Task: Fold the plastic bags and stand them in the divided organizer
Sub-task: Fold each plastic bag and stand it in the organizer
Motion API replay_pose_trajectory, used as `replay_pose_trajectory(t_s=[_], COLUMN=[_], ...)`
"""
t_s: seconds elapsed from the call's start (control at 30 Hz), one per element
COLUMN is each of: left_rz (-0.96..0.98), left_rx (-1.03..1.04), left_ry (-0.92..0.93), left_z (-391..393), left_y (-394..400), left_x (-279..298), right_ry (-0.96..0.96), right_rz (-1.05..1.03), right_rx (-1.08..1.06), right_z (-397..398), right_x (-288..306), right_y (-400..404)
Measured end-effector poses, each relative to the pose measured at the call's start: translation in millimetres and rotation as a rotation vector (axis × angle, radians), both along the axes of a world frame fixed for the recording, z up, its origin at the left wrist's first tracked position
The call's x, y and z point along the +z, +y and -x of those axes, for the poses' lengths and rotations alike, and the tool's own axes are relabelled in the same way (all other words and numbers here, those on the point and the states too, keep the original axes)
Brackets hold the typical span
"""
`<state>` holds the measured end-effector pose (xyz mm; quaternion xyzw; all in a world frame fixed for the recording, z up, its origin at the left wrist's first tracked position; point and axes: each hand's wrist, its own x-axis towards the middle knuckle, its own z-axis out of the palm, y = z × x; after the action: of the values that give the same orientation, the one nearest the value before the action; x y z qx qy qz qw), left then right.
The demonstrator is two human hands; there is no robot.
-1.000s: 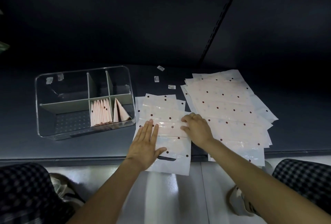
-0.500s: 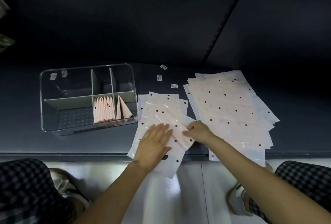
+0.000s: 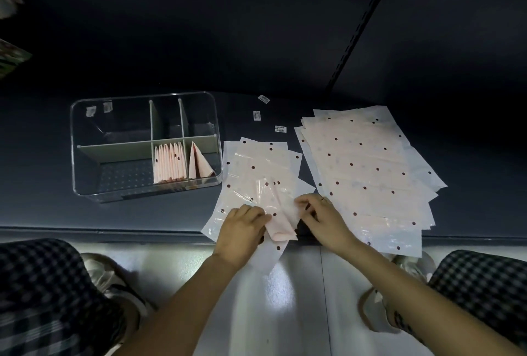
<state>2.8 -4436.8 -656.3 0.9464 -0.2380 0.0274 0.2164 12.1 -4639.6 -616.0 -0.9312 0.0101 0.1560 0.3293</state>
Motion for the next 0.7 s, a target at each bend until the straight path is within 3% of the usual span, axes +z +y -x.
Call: replay_pose_trajectory(t_s=[0.1,0.17,0.43,0.7], left_rz=[0.085,0.110,0.308,0.339], left_rx=[0.047,0.075,0.266,0.582], left_ry=[0.103,0.182,0.394,0.447], left_z=[-2,-5,-15,-25], left_y=[-1,0,-3,-14], left_x=[0,-4,-14,-8], right_ry=[0.003,-0.022,0.109,0.162], right_rz=[0.070,0.064,-0.292,-0.115], right_rx=[0.336,0.397,-0.029,-0.185], right_z=[-2,-2,-28,-42], right_x=[-7,-15,-20,-24], right_y=[-12,-7,22,35])
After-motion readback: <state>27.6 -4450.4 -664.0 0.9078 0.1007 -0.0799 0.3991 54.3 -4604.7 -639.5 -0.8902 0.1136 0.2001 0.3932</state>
